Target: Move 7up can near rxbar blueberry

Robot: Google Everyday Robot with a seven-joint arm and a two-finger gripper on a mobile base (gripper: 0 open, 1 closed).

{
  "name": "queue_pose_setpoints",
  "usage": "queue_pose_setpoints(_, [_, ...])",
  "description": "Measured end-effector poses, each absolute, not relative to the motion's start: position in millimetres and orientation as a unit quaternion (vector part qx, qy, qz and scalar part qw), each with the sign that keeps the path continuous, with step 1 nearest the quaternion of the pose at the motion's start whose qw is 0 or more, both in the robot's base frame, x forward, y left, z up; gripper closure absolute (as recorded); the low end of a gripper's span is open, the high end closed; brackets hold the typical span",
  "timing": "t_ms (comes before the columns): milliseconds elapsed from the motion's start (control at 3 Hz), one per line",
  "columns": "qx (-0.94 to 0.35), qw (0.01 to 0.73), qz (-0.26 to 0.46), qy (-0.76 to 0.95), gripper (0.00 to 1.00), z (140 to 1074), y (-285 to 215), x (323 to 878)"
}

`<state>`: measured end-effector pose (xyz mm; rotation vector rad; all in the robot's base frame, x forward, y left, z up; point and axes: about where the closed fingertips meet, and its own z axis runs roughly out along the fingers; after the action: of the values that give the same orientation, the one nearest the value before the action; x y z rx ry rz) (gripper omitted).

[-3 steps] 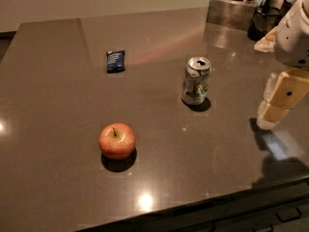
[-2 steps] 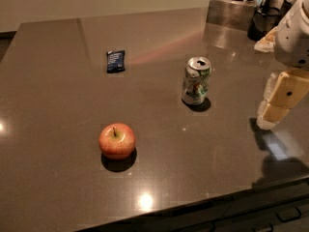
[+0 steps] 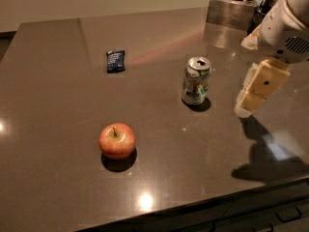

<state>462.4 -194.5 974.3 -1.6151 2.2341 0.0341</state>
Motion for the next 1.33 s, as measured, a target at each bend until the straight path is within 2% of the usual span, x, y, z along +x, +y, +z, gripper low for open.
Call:
queue_pose_setpoints(667, [-0.513, 0.25, 0.046, 0.82, 0.0, 943.2, -167.1, 514.2])
queue_pose_setpoints(1333, [-0.479, 0.282, 0.076, 0.828, 0.0, 921.9, -142.5, 543.2])
